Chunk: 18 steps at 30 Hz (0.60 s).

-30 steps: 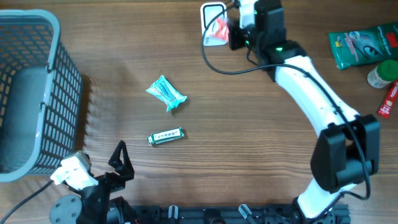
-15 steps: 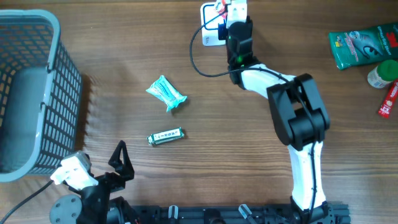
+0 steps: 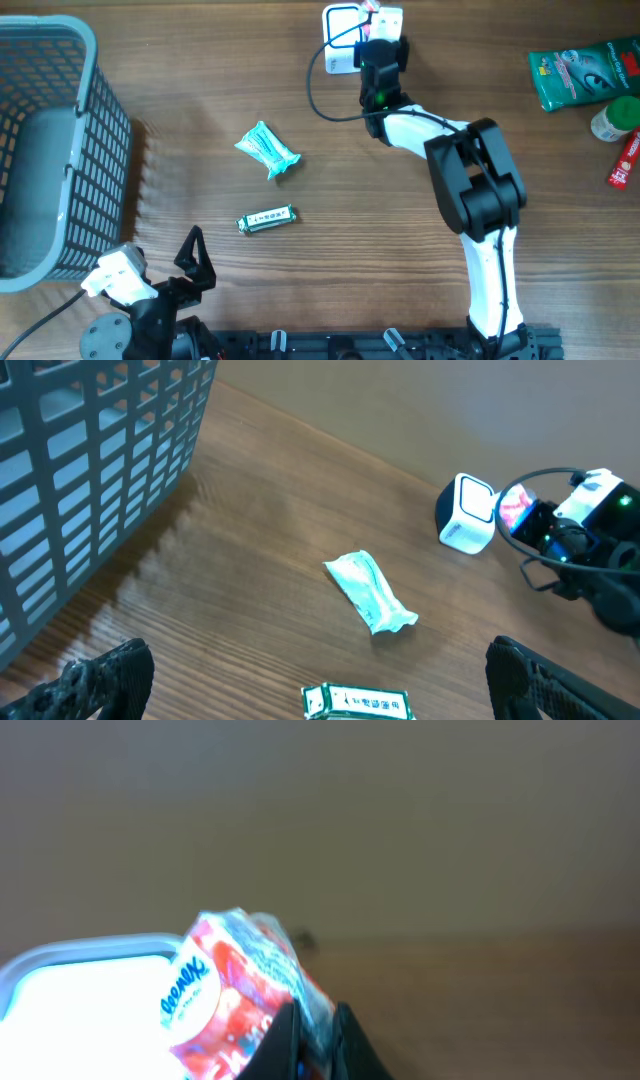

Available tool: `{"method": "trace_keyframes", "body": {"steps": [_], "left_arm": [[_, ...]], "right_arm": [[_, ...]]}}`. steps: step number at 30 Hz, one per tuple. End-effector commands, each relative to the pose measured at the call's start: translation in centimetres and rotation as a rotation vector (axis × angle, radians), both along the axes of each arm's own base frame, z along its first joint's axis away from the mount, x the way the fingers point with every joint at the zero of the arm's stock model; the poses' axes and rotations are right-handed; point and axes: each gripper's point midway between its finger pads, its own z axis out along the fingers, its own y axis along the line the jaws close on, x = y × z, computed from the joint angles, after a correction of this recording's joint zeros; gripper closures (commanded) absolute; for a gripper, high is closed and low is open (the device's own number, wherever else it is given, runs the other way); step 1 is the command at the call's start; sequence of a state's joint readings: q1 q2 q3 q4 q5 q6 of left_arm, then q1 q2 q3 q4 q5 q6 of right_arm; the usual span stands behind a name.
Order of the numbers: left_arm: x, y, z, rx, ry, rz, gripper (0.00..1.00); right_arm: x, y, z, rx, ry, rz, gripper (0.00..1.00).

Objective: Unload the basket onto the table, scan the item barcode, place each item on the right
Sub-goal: 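Carry the Kleenex pack right and drop it near the gloves pack, then reach the right gripper to the mint-green wipes pack and grasp it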

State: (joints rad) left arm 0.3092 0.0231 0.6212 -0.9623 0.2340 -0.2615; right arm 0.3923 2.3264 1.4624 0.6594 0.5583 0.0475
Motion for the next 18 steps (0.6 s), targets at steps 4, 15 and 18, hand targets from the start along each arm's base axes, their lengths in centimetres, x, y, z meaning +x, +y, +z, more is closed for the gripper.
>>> {"method": "trace_keyframes", "body": {"steps": [4, 15, 18], "left_arm": [[0.0, -0.1, 0.0, -0.008, -0.002, -0.004, 0.0], [0.0, -0.1, 0.0, -0.008, -0.002, -0.004, 0.0], [0.0, -0.1, 0.0, -0.008, -0.002, -0.004, 0.0]], "right_arm": [[-5.6, -10.4, 4.5, 0.162, 0.209, -0.383, 0.96], [-22.8, -36.0, -8.9, 0.525, 0.453, -1.348, 0.96], [-23.4, -40.5, -9.7, 0.52, 0.45, -1.363, 0.95]]}}
